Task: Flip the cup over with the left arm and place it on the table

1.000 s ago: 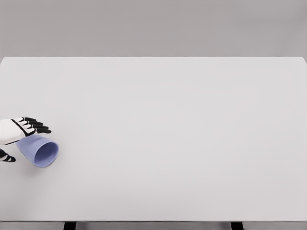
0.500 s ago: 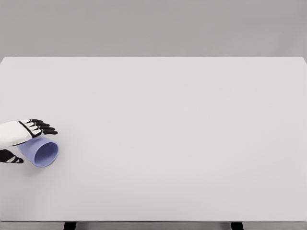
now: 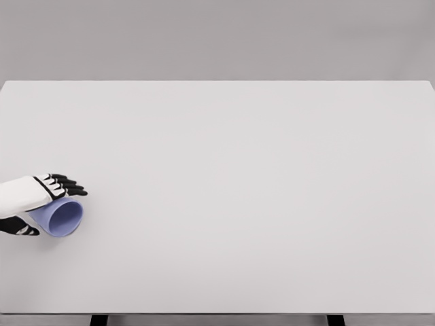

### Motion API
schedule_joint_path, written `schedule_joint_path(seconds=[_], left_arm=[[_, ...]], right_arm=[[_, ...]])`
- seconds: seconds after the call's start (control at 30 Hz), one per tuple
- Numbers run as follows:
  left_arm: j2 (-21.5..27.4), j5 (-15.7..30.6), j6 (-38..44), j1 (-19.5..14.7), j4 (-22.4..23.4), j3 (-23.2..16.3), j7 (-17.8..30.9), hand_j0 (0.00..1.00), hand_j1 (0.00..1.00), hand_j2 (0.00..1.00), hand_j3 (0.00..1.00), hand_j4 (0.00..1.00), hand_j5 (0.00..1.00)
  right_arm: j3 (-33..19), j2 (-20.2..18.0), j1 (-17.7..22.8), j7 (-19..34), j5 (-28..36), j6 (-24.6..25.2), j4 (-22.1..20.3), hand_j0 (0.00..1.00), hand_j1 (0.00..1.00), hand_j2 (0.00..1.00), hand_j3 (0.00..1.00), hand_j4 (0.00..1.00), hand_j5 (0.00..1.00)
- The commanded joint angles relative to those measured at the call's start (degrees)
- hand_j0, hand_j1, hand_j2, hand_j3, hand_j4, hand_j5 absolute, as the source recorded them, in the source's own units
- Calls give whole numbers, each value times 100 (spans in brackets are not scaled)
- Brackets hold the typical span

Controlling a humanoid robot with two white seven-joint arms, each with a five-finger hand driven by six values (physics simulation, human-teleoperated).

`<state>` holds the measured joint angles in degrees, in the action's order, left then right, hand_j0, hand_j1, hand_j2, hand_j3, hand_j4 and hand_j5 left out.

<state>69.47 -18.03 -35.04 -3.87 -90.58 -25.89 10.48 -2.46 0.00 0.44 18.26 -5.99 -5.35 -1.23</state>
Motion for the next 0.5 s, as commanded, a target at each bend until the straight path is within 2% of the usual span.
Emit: schedule_joint_path(seconds=[0.0,0.47], left_arm=[[-3,27,4,0,5,-22,-2,100,100,100,100,100,100],[-109,-113,4,-26,-4,-31,-2,100,100,100,100,100,100]], right_arm=[[-1,0,0,2,1,-1,0,100,100,100,100,100,100],[-1,0,0,2,1,-1,0,100,100,100,100,100,100]])
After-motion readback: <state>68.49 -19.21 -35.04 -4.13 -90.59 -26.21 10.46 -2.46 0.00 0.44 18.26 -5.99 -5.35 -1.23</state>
